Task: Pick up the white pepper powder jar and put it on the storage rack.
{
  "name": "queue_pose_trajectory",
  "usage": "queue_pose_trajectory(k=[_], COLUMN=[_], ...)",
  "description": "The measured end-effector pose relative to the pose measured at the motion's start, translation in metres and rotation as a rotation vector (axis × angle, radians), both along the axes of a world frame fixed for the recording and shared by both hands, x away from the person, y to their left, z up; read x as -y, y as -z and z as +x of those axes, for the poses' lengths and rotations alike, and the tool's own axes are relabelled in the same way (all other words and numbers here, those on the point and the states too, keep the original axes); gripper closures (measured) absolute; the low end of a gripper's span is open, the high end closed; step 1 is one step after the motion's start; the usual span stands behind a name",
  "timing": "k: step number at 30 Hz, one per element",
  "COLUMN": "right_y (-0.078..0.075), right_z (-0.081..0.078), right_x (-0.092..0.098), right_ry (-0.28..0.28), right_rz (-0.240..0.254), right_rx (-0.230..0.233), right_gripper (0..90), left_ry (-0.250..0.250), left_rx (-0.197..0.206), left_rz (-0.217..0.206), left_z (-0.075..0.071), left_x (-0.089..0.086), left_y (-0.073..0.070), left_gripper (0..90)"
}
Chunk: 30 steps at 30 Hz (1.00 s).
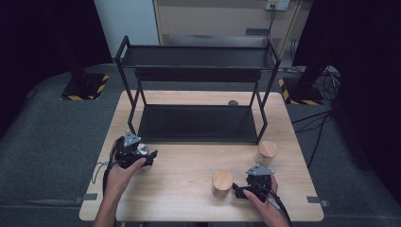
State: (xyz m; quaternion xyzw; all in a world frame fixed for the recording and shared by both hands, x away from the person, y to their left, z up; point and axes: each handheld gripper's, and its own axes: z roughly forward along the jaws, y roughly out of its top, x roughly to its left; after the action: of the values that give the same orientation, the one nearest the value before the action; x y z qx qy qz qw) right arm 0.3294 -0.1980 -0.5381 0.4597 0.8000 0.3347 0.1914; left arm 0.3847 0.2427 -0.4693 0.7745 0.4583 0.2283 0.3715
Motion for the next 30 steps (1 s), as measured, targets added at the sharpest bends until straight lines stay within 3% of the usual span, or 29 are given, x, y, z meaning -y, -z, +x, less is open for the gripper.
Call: queue_pose_trajectory(k=[16, 30], right_y=[0.0, 0.0], right_z=[0.0, 0.0], right_x=[0.0, 0.0], right_ry=[0.0, 0.0], right_rz=[0.0, 0.0], right_rx=[0.0, 0.0], right_gripper=[0.8, 0.8], left_ry=[-0.022, -0.015], left_rx=[-0.025, -0.012], left_rz=[-0.012, -0.007], left_z=[-0.004, -0.008], left_x=[-0.007, -0.012], left_y=[0.018, 0.028], left_gripper=[3.0, 7.3])
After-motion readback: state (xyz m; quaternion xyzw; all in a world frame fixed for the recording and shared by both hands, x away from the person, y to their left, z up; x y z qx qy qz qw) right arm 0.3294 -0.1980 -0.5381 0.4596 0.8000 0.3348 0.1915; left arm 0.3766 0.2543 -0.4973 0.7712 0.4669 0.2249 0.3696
